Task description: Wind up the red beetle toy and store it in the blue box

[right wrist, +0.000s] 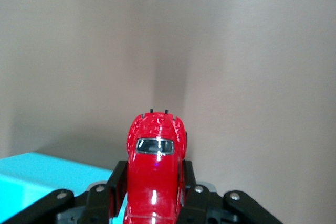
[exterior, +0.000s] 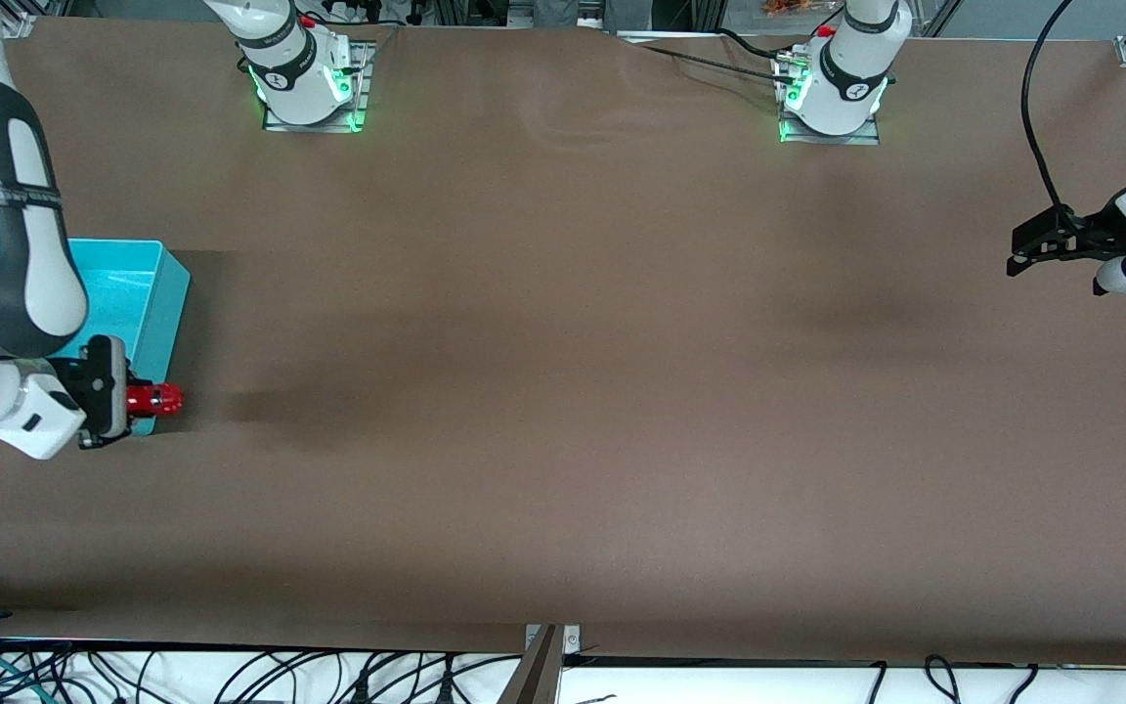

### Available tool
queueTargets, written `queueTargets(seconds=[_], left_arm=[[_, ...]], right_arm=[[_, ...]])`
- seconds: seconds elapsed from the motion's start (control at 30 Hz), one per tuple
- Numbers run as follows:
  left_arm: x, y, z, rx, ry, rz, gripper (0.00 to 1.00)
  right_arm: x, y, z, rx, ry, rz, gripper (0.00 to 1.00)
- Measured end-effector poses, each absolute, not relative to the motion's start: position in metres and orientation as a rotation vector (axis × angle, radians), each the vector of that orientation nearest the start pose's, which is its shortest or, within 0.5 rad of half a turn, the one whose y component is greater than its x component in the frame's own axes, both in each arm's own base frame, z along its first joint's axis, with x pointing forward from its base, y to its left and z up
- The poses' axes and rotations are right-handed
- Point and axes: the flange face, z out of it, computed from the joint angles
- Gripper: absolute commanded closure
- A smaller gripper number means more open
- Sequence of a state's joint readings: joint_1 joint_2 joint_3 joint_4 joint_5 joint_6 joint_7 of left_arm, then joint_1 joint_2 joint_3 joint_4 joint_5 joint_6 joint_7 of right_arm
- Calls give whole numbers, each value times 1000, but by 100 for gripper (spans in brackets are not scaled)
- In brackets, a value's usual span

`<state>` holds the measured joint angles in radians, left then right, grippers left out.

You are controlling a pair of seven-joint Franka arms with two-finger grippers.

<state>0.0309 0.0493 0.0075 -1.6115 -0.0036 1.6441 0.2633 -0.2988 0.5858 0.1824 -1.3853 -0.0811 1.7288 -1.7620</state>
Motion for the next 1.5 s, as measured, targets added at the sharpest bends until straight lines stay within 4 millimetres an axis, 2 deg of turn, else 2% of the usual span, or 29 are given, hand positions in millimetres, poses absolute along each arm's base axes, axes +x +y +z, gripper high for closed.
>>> queueTargets(seconds=[0.03,0.07,0.33,0.53,0.73,0.97,1.23,1.5], left_arm=[[574,22,584,-3127,353,25,0],[574,21,583,-3128,353,28,0],[577,22,589,-3126,353,6,0],[583,21,593,-3123,354,-15,0],[589,17,586,-3124,365,1,0],[592,18,581,-3125,365,14,0],[592,18,582,-3125,365,11,0],[592,18,583,-3125,365,9,0]], right_arm=[[677,-116,361,2279,2447,-212,89],[665,-139,372,2317,2435,-251,90],[650,-165,372,2342,2457,-301,91],[623,-204,360,2384,2477,-333,92],[591,-236,336,2410,2493,-322,92],[551,-260,295,2468,2470,-310,92],[515,-278,255,2506,2460,-282,92],[491,-290,226,2538,2469,-265,91]])
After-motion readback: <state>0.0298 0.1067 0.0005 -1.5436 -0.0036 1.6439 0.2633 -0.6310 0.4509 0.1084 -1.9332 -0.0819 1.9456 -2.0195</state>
